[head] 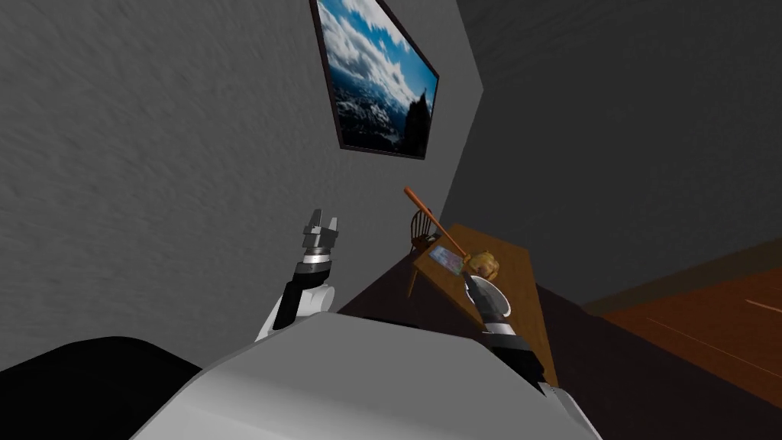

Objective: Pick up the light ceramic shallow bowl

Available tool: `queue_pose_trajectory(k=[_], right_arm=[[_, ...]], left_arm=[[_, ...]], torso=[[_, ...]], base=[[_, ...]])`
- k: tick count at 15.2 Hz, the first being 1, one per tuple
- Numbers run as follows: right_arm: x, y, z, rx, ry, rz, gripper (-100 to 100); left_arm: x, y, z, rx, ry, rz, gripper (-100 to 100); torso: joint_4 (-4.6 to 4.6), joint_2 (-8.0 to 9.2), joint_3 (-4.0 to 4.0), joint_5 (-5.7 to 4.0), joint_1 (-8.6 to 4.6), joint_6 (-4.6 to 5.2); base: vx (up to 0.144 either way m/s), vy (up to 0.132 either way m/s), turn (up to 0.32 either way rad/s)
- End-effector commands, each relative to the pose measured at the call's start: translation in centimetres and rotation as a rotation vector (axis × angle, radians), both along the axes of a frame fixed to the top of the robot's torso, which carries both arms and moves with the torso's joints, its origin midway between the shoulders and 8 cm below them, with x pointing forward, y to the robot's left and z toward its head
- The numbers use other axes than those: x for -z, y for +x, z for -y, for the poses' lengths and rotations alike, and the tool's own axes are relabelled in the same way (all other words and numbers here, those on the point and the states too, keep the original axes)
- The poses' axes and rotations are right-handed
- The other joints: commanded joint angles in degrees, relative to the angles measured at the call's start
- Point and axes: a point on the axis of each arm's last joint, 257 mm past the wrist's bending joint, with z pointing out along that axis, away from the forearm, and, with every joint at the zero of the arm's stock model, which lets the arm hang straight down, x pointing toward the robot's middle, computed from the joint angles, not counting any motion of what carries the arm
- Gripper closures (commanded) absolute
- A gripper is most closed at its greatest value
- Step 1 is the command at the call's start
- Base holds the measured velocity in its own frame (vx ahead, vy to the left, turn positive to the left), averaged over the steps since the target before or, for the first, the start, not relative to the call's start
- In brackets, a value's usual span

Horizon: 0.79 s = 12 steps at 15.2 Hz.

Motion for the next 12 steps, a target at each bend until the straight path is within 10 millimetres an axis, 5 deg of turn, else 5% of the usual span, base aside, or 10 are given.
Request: queue_pose_trajectory(k=[1, 5, 12], right_arm=[[3.4, -1.8, 1.9, 0.028, -0.08, -0.092, -100], [6.5, -3.4, 3.6, 0.052, -0.134, -0.174, -100], [13.6, -9.2, 8.8, 0.097, -0.307, -0.399, -100]], left_arm=[[0.0, 0.0, 0.0, 0.0, 0.0, 0.0, 0], [0.0, 0.0, 0.0, 0.0, 0.0, 0.0, 0], [0.0, 0.0, 0.0, 0.0, 0.0, 0.0, 0]], torso=[[0.0, 0.0, 0.0, 0.0, 0.0, 0.0], [0.0, -0.01, 0.0, 0.0, -0.03, 0.0], [0.01, 0.04, 0.02, -0.02, -0.11, 0.01]], base=[[0.031, 0.111, 0.199], [0.042, 0.078, 0.132], [0.04, 0.064, 0.145]])
